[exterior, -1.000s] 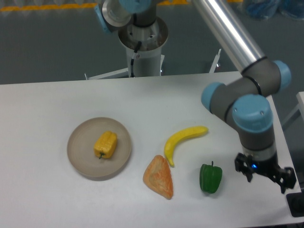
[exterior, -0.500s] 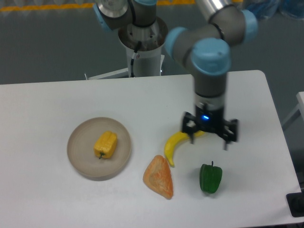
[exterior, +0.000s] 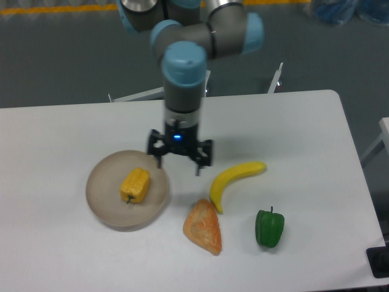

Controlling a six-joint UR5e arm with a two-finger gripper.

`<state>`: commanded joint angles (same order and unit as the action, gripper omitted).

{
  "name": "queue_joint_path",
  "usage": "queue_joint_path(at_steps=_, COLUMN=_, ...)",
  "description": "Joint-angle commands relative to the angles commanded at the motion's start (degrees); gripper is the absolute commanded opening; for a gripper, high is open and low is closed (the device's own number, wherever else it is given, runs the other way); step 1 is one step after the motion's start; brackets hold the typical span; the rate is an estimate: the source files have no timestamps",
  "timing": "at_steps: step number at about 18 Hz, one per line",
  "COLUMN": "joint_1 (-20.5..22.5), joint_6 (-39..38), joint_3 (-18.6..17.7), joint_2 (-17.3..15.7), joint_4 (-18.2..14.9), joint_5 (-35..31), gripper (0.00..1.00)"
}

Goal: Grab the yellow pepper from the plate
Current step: 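Move the open gripper over the yellow pepper on the beige plate, then lower the gripper onto the yellow pepper and close on it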

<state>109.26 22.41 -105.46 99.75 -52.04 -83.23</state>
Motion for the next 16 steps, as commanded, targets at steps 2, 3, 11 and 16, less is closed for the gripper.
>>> queue_joint_path(at_steps=2, joint_1=-1.15, joint_6=0.26, joint_3=-0.71, joint_2=1.23, joint_4=0.35, joint_5=-0.09, gripper=1.0)
queue_joint_path(at_steps=3, joint_1=-1.33, joint_6=0.61, joint_3=-0.98, joint_2=1.84, joint_4=0.79, joint_5=-0.17, gripper=1.0)
queue_joint_path(at_steps=11, joint_1=-3.52, joint_6=2.37, joint_3=-0.28, joint_2=5.27, joint_4=2.47, joint_5=-1.58, gripper=1.0)
queue_joint_path(at_steps=16, joint_1=-4.58, joint_6=2.55, joint_3=-0.45, joint_2=6.42, joint_4=2.47, joint_5=-1.58, gripper=1.0)
